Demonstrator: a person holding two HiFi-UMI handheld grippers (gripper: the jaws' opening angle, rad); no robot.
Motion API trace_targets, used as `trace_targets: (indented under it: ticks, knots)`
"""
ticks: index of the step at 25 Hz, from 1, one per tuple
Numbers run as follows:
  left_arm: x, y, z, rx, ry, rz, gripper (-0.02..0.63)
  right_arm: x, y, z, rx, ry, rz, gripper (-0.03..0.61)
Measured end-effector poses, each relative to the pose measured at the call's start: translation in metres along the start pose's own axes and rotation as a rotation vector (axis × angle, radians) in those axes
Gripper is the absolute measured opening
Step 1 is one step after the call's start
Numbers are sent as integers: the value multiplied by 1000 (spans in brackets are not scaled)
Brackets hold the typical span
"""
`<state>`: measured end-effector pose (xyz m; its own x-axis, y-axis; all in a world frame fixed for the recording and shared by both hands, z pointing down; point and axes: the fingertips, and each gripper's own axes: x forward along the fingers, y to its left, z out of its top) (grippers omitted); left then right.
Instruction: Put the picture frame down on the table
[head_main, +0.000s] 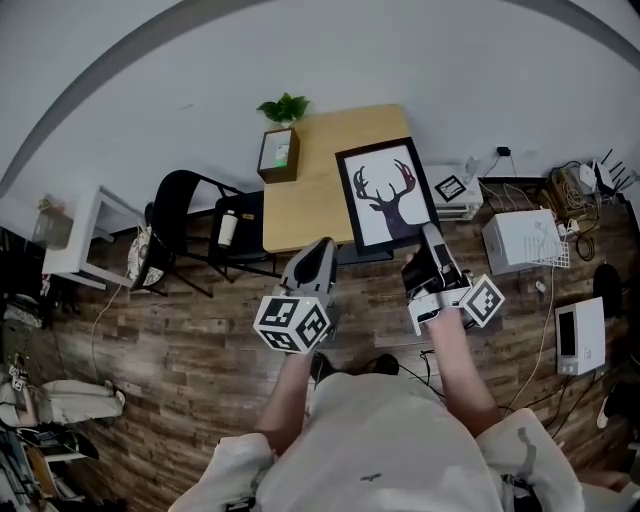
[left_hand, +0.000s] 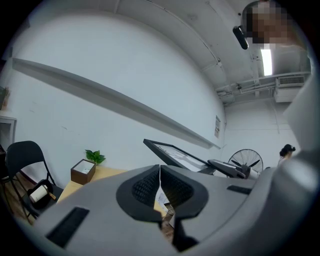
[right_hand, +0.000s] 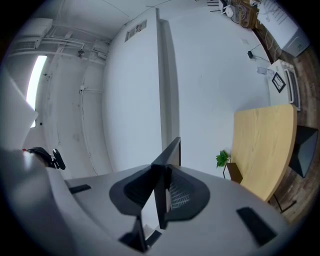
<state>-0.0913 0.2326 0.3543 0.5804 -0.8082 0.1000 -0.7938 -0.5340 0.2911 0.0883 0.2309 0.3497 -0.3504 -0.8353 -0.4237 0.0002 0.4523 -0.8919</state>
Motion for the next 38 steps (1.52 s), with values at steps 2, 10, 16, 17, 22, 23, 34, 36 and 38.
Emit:
trace_targets:
  ticks: [2, 10, 16, 17, 22, 23, 34, 36, 38]
  knots:
    - [2, 0, 0, 0, 1, 5, 8, 2, -2, 1, -1, 4, -5, 60]
    - [33, -34, -16, 11, 21, 30, 8, -17, -19, 45, 33, 7, -16, 60]
    - [45, -25, -17, 8, 35, 35, 8, -11, -35, 52, 37, 4, -47, 61]
    - [47, -22, -17, 9, 38, 36, 8, -8, -38, 53, 37, 5, -47, 60]
    - [59, 2, -15, 7, 42, 45, 8, 13, -52, 52, 39, 2, -58, 61]
    - [62, 7, -13, 5, 43, 45, 8, 18, -55, 51, 45, 0, -60, 61]
    - [116, 62, 11, 2, 44, 6, 8, 93, -86, 53, 13, 18, -76, 61]
    - [127, 73, 17, 0, 44, -1, 8, 108, -91, 54, 4, 21, -82, 61]
    - [137, 83, 22, -3, 42, -8, 8, 121, -95, 54, 4, 14, -83, 61]
